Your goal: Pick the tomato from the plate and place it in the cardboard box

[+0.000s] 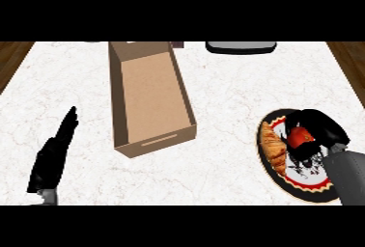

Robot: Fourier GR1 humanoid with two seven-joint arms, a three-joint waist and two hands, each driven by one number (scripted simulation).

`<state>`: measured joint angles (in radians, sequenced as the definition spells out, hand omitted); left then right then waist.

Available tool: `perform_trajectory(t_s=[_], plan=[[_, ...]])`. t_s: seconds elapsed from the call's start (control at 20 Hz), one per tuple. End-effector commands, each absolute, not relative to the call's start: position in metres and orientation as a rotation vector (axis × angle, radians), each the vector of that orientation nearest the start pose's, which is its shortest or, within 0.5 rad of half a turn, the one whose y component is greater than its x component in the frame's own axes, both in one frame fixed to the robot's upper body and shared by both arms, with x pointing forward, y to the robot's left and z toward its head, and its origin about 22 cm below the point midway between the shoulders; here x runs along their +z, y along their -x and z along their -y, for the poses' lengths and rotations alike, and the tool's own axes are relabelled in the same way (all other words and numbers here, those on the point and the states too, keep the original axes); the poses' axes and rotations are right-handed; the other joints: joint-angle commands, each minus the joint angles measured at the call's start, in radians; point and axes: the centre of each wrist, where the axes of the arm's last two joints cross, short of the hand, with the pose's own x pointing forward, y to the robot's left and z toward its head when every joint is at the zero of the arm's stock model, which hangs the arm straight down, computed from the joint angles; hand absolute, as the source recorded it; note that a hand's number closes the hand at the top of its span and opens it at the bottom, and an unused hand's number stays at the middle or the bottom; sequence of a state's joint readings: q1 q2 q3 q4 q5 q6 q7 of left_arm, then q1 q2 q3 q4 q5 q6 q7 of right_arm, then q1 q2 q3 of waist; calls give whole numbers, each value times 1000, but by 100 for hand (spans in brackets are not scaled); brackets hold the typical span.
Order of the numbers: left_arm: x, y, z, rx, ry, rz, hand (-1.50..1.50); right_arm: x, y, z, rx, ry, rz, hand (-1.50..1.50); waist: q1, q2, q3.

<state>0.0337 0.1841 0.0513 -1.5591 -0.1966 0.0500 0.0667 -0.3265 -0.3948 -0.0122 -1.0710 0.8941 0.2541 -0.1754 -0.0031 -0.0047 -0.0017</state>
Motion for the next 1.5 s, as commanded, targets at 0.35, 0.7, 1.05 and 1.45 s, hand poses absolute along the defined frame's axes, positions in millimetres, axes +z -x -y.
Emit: perform_trajectory(t_s=[0.35, 0.7, 1.05, 1.45], plan=[[13, -233, -293, -182, -418, 1429, 0, 15, -289, 181, 816, 1176, 961, 150, -32, -17, -3], [9, -232, -285, -196, -392, 1439, 0, 104, -249, 115, 632, 1115, 1245, 150, -4, -8, 1], [14, -235, -291, -213, -359, 1432, 0, 157, -240, 68, 538, 1014, 1572, 150, 22, 3, 2], [17, -243, -296, -212, -374, 1442, 0, 208, -268, 19, 549, 971, 1625, 150, 23, 5, 1]])
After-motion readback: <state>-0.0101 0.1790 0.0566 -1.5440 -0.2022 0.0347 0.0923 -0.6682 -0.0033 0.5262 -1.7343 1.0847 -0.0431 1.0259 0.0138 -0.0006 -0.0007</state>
